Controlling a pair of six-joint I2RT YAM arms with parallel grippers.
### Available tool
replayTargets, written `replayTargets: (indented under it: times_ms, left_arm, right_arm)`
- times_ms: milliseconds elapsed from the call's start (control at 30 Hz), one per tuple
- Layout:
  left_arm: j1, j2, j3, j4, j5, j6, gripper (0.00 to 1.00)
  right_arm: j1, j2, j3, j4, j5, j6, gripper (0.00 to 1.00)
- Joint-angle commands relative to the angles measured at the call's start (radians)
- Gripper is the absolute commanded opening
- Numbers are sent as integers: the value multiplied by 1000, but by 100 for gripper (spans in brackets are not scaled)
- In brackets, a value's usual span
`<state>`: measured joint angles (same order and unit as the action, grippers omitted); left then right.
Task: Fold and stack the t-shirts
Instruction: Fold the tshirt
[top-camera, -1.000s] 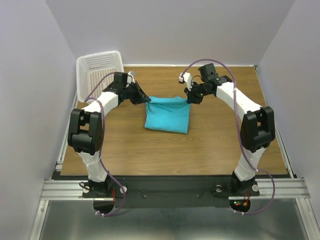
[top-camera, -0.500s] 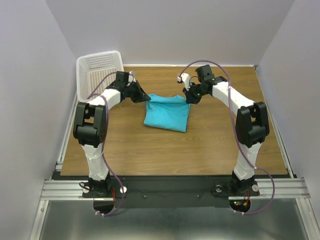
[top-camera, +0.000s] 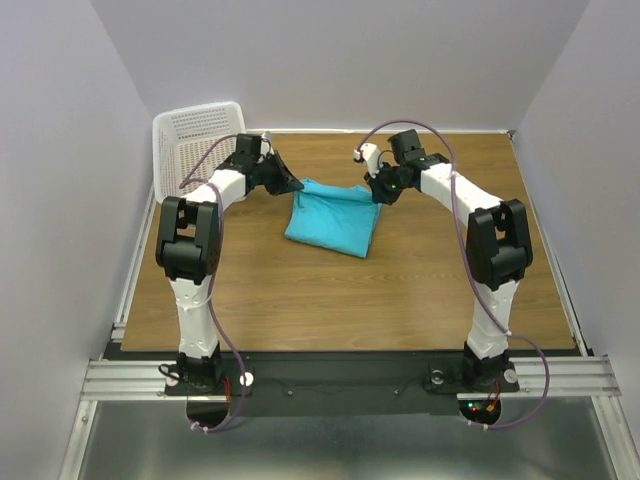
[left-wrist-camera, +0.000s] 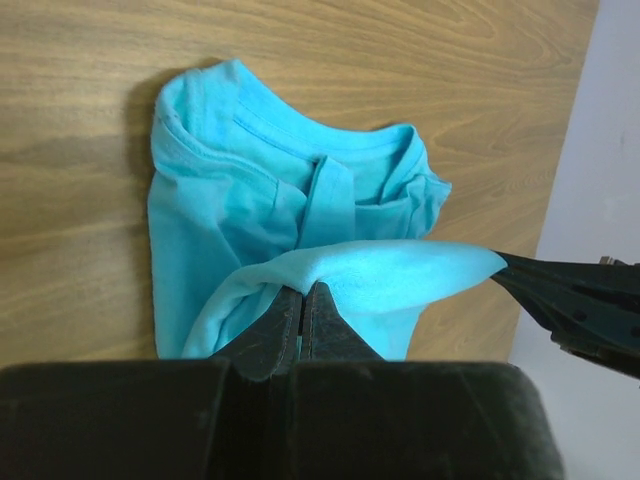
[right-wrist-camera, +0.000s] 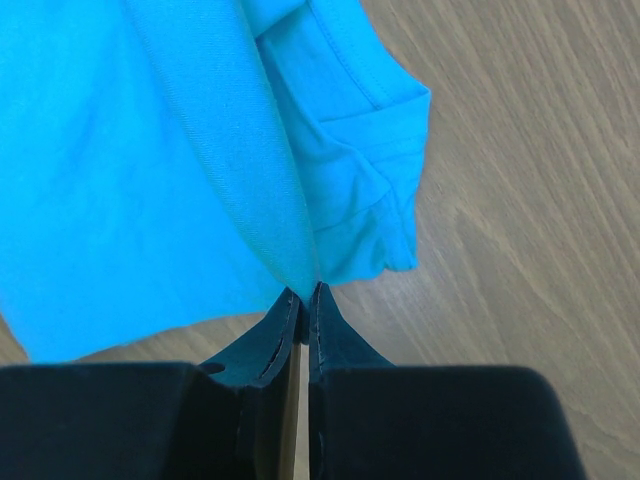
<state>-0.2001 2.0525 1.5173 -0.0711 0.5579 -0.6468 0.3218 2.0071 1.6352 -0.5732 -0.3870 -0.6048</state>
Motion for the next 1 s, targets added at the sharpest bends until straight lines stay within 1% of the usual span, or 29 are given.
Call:
replayTargets:
  times_ms: [0, 200, 267, 300, 333, 367, 400, 433, 467, 533, 633, 733, 800, 833, 867, 933, 967]
  left_arm:
    - [16, 26, 81, 22, -24, -4, 0]
    - [16, 89, 165, 21, -12, -17, 0]
    - [18, 115, 202, 21, -3, -25, 14]
    - [16, 129, 216, 21, -1, -27, 23]
    - [18, 135, 230, 19, 0, -30, 40]
    - [18, 138, 244, 13, -4, -28, 48]
    - [16, 138, 270, 11, -9, -28, 53]
    - [18, 138, 283, 8, -9, -27, 56]
    - [18, 138, 299, 5, -19, -19, 63]
    - [19, 132, 349, -15, -35, -8, 64]
    - [18, 104, 409, -19, -55, 25, 65]
    - [16, 57, 412, -19, -41, 96, 64]
    - [18, 23, 371, -21, -4, 134, 63]
    - [15, -15, 348, -19, 11, 177, 61]
    - [13, -32, 322, -19, 46, 194, 61]
    - [8, -66, 241, -18, 82, 231, 57]
    - [2, -72, 187, -10, 124, 240, 49]
  right_arm:
    - [-10, 12, 40, 61, 66, 26, 1]
    - [-12, 44, 51, 108, 145, 76, 1]
    - [-12, 59, 52, 122, 175, 95, 2]
    - [-13, 64, 52, 125, 184, 111, 20]
    - [-12, 67, 49, 130, 195, 120, 37]
    - [-12, 70, 45, 136, 217, 128, 77]
    - [-12, 70, 43, 147, 226, 144, 100]
    - [-12, 67, 38, 151, 232, 149, 100]
    - [-12, 59, 22, 163, 262, 161, 100]
    - [-12, 44, 11, 205, 305, 201, 100]
    - [-10, 3, -21, 284, 426, 238, 100]
    - [-12, -31, -51, 312, 445, 249, 100]
    - [-16, -51, -66, 314, 325, 255, 100]
    - [-29, -56, -81, 312, 257, 278, 100]
    - [-35, -62, -89, 311, 96, 283, 100]
    - [-40, -61, -104, 309, -10, 304, 99]
    - [-41, -50, -106, 300, -106, 306, 95]
